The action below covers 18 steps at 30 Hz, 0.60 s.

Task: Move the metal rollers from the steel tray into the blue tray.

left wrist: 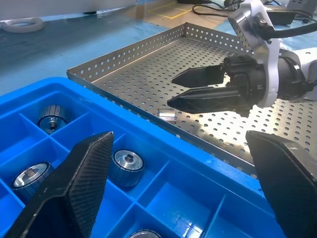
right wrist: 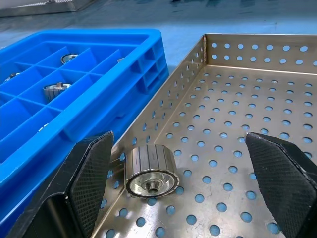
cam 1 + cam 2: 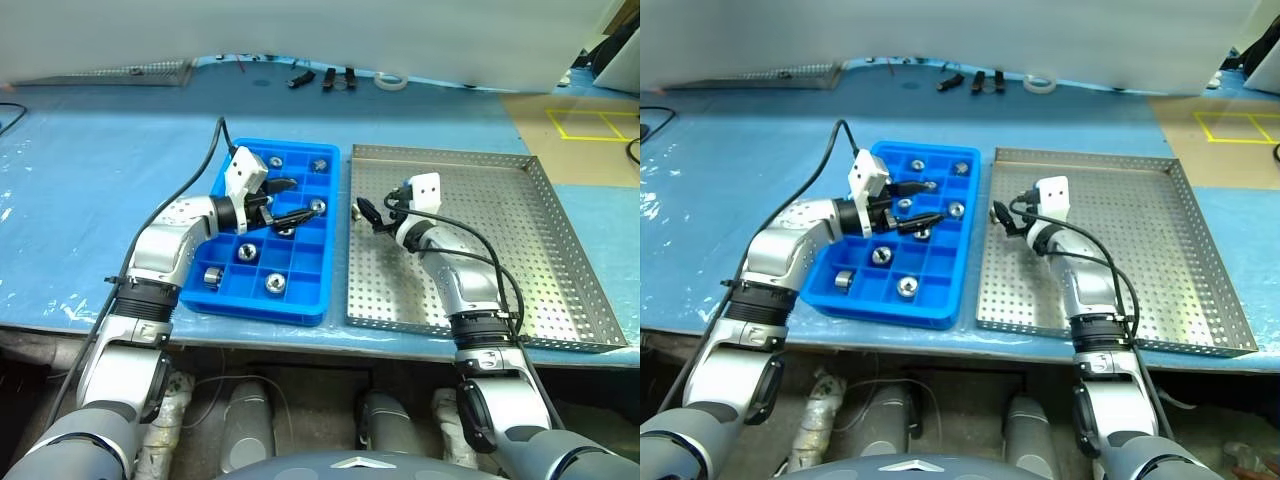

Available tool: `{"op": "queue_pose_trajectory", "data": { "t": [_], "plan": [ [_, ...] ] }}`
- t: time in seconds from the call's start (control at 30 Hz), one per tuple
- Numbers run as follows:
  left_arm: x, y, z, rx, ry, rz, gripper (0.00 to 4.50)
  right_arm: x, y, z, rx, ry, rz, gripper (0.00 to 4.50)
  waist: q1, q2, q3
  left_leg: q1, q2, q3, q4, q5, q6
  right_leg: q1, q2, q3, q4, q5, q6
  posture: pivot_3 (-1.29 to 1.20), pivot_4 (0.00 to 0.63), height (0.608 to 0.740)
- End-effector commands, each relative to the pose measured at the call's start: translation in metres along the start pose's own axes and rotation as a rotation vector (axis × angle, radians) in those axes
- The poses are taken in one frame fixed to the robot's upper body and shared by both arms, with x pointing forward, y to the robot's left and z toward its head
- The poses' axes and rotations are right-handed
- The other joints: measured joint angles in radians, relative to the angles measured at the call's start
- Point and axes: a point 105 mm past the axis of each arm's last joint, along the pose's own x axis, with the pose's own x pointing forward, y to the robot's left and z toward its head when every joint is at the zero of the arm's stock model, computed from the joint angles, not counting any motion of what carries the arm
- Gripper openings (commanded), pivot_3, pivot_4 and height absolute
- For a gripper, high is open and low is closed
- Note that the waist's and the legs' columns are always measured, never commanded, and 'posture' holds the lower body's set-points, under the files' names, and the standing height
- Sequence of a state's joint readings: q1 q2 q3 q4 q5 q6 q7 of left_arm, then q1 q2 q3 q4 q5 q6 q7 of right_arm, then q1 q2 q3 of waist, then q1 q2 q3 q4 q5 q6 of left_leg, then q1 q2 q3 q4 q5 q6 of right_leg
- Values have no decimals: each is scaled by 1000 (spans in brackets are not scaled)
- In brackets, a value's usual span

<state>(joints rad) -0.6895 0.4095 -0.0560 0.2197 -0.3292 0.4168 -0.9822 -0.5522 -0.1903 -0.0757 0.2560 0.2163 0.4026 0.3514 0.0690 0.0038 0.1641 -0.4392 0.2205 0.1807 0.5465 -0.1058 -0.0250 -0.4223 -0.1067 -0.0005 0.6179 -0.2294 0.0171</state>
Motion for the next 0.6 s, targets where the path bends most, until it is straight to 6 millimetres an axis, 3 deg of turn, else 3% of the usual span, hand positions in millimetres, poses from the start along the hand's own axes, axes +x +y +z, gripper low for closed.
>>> {"op": "queue_pose_trajectory", "data": {
  "t": [0.03,0.4,0.6],
  "plan": [
    [0,-2,10,32,-18,-16,4500,3,9,8,-16,-33,25,4493,0,0,0,0,0,0,0,0,0,0,0,0,0,0,0,-76,150,740],
    [2,-7,8,32,-8,-34,4500,15,8,-8,-20,6,1,4493,1,0,0,0,0,0,0,0,-1,0,0,0,0,0,0,-68,150,740],
    [1,-7,7,28,-5,-33,4500,9,7,9,56,-67,26,4493,1,0,0,0,0,0,0,0,0,0,0,0,0,0,0,-70,150,740]
  ]
}}
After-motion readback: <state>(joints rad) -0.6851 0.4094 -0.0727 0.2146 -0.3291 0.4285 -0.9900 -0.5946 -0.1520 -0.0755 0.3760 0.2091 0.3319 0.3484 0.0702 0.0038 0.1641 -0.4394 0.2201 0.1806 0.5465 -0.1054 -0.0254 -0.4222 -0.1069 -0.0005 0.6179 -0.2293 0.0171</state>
